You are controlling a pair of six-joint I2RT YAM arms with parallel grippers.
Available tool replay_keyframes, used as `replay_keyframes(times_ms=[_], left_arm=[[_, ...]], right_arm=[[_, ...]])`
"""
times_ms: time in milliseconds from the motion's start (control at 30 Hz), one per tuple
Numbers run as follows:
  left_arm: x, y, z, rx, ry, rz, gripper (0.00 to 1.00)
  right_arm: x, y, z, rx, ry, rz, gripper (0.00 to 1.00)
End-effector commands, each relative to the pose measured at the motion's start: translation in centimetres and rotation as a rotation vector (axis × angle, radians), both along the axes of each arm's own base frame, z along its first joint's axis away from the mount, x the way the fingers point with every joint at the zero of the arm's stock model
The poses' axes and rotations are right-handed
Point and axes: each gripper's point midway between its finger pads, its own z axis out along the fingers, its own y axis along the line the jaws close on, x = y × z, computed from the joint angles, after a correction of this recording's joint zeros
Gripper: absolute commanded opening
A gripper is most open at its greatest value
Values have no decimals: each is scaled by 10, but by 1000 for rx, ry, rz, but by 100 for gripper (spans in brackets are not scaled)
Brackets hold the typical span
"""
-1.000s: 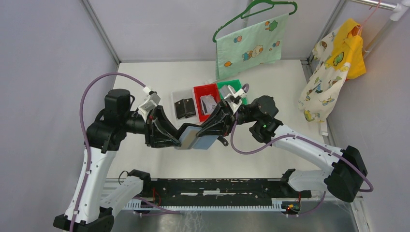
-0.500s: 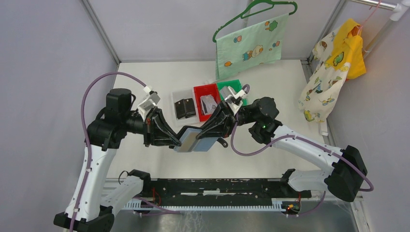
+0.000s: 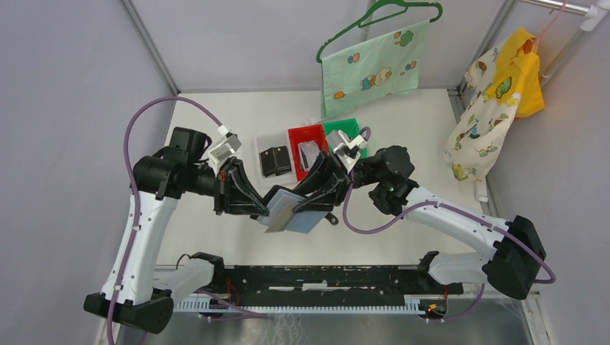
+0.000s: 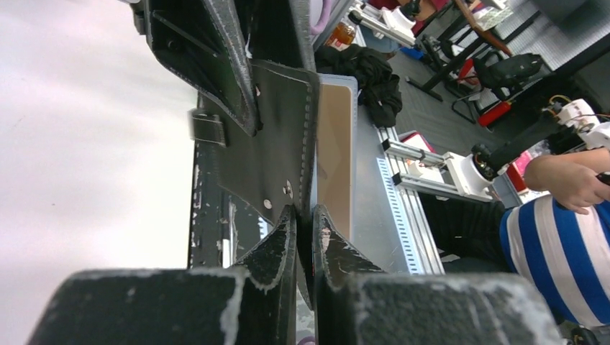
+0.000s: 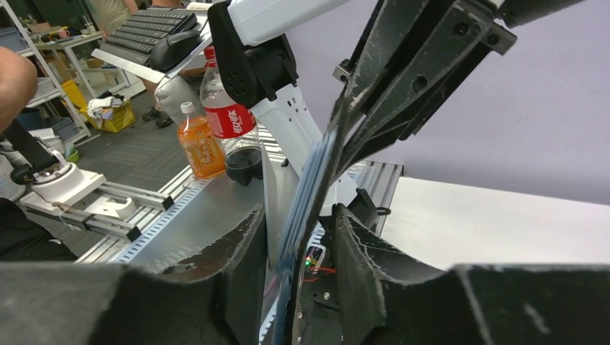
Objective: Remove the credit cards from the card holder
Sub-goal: Remove the credit card from the card holder.
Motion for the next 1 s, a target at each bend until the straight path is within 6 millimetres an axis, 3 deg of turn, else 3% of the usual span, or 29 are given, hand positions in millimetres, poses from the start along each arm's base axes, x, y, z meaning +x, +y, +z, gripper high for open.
replay_keyframes(times_ms=[0, 333, 467, 633, 967], left_arm=[[2, 4, 8, 0, -101, 32, 2], [48, 14, 18, 68, -210, 363, 2], [46, 12, 30, 26, -210, 392, 2], [49, 13, 31, 40, -197, 393, 2], [76, 22, 36, 104, -264, 546, 2]], right_arm=[[-10, -5, 18, 63, -91, 22, 46], [-2, 0, 9, 29, -75, -16, 52], [3, 3, 9, 18, -68, -42, 52], [4, 4, 8, 3, -57, -46, 54], [5, 4, 6, -8, -43, -49, 57]])
